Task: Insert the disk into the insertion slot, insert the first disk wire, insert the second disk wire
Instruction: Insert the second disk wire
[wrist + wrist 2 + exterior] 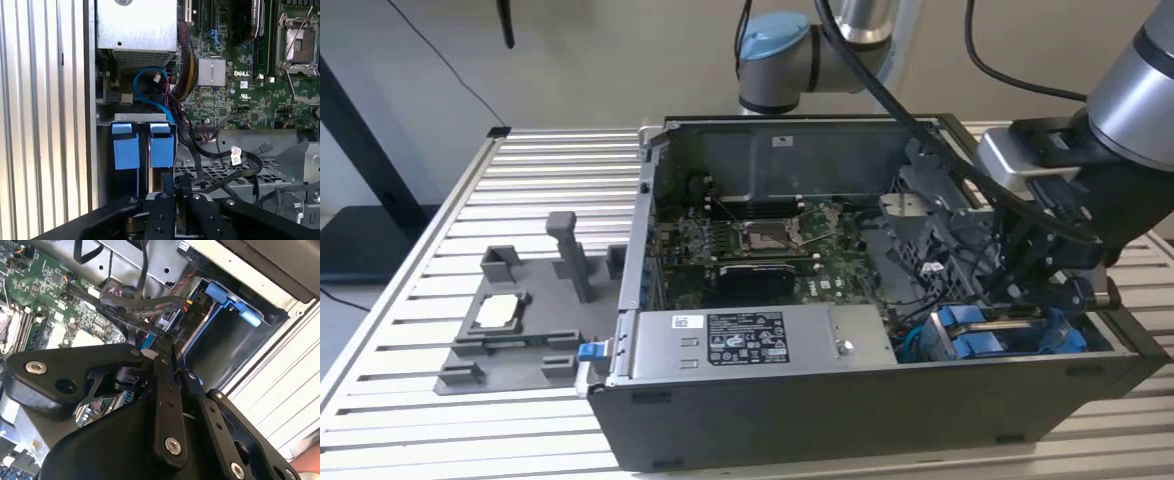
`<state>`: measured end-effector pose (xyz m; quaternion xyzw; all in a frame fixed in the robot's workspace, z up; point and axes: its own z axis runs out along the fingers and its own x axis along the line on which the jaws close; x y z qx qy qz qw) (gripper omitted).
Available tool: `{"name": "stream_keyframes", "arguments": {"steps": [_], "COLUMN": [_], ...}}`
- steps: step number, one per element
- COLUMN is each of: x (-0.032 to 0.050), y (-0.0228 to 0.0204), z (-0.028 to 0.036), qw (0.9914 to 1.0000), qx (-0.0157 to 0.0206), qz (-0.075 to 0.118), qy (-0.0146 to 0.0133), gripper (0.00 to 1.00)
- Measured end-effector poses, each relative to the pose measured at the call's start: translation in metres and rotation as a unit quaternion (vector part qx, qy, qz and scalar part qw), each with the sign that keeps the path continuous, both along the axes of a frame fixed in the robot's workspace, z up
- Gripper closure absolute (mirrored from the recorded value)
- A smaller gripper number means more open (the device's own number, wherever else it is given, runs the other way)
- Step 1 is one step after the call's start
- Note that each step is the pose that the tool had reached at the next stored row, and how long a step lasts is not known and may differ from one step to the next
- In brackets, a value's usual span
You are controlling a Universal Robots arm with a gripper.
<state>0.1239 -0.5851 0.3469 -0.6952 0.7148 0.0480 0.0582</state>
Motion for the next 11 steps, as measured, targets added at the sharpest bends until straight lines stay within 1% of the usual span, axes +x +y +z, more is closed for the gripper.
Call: {"name": "stream_keyframes", "arguments": {"steps": [5,8,11], "x": [0.0025,0.0066,0.0078], "y": [-0.0001,-0.0002,-0.0002], "z": [-0.0024,-0.0034,-0.0042], "qw": [0.99998,0.99996,0.99993], "qx": [0.0000,0.0001,0.0000], "qz": [-0.006,-0.006,-0.007], "qy": [0.0025,0.0058,0.0095], "gripper": [0.84,0.84,0.84]}}
